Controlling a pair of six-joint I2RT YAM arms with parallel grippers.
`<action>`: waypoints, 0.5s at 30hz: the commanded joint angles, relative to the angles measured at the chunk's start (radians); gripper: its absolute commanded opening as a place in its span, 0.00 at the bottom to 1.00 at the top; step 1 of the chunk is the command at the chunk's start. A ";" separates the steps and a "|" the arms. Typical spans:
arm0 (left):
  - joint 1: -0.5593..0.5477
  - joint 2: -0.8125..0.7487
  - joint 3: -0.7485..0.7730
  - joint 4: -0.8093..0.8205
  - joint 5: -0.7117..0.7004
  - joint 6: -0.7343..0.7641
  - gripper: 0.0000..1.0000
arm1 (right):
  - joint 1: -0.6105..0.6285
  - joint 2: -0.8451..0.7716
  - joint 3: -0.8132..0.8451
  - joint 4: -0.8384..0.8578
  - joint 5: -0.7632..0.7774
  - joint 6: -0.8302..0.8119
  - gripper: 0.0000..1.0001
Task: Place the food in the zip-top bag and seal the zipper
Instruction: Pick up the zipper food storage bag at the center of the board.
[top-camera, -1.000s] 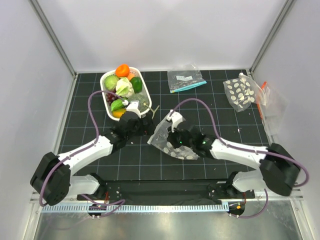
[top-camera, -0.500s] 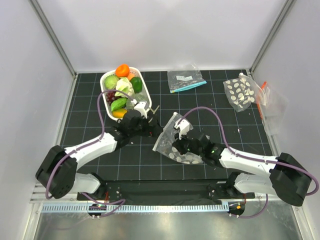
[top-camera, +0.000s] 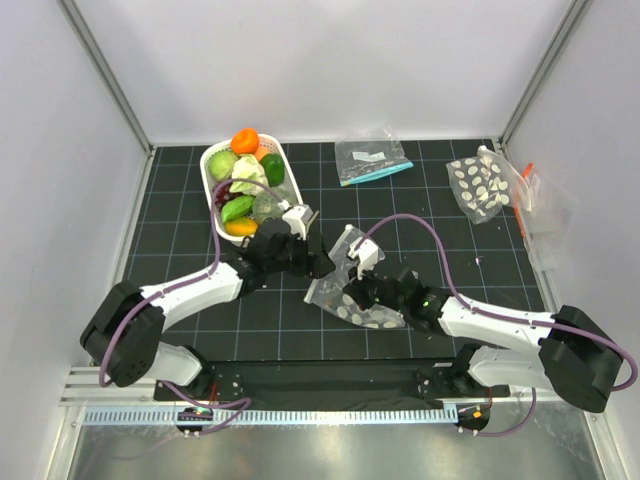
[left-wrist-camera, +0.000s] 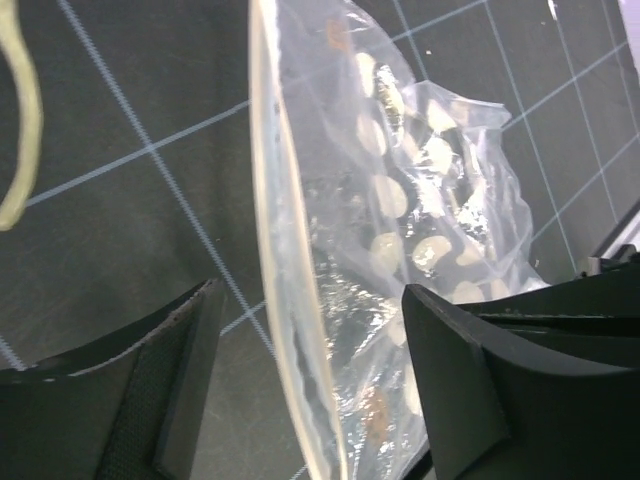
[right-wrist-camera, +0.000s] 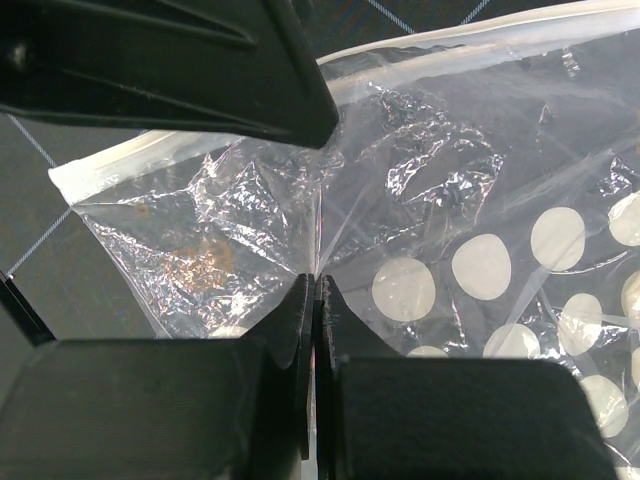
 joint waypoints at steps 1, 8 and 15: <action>-0.025 -0.002 0.042 0.055 0.030 0.024 0.74 | 0.006 -0.003 0.007 0.054 -0.009 -0.014 0.01; -0.063 0.057 0.077 0.038 0.029 0.035 0.47 | 0.007 -0.021 -0.002 0.059 0.000 -0.012 0.01; -0.063 0.060 0.082 0.016 -0.010 0.038 0.04 | 0.007 -0.055 -0.020 0.072 0.017 -0.007 0.09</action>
